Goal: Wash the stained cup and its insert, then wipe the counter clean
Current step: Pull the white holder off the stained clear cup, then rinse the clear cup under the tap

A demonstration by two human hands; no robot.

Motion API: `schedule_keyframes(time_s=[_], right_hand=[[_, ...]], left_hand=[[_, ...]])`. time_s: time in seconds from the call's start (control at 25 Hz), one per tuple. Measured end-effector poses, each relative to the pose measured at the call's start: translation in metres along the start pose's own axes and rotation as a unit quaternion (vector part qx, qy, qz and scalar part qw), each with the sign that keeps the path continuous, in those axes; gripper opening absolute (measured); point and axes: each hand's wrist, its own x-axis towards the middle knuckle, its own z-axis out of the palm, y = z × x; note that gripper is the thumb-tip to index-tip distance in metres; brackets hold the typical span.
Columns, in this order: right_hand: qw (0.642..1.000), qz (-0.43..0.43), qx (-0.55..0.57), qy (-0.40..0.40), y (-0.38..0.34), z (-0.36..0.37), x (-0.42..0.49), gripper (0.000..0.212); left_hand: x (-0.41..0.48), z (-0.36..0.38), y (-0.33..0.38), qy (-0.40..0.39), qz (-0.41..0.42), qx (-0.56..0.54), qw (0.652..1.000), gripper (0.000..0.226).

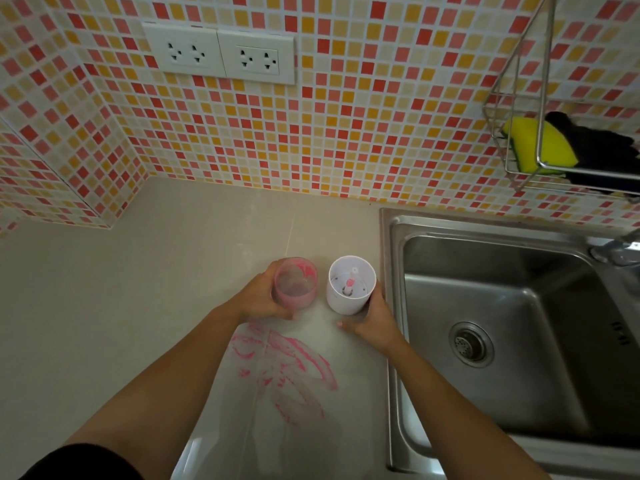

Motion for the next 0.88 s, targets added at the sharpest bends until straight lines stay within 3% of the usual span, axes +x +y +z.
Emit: schedule_keyframes(time_s=[0.08, 0.16, 0.24, 0.32, 0.52, 0.64, 0.88], right_hand=[[0.997, -0.010, -0.072, 0.001, 0.002, -0.003, -0.012, 0.097], [0.985, -0.025, -0.169, 0.028, 0.010, -0.006, -0.031, 0.094], [0.945, -0.063, -0.313, 0.075, 0.025, -0.007, -0.050, 0.079], [0.917, -0.057, -0.387, 0.073, 0.039, -0.004, -0.060, 0.072], [0.928, -0.034, -0.370, 0.024, 0.048, -0.007, -0.057, 0.090], [0.945, -0.034, -0.323, 0.028, 0.039, -0.033, -0.055, 0.087], [0.943, -0.040, -0.317, 0.095, 0.050, -0.167, -0.066, 0.083]], left_hand=[[-0.004, 0.005, 0.003, 0.024, 0.007, -0.023, 0.999, 0.109], [-0.009, 0.011, 0.006, 0.063, 0.009, -0.043, 0.997, 0.094], [-0.015, 0.015, 0.008, 0.098, 0.009, -0.064, 0.993, 0.077], [-0.023, 0.012, 0.013, 0.131, 0.012, -0.074, 0.989, 0.075], [-0.043, -0.013, 0.068, 0.206, 0.076, -0.029, 0.975, 0.076], [-0.047, -0.008, 0.126, 0.213, 0.133, 0.009, 0.968, 0.077], [-0.024, 0.110, 0.233, 0.174, 0.208, 0.059, 0.961, 0.078]])
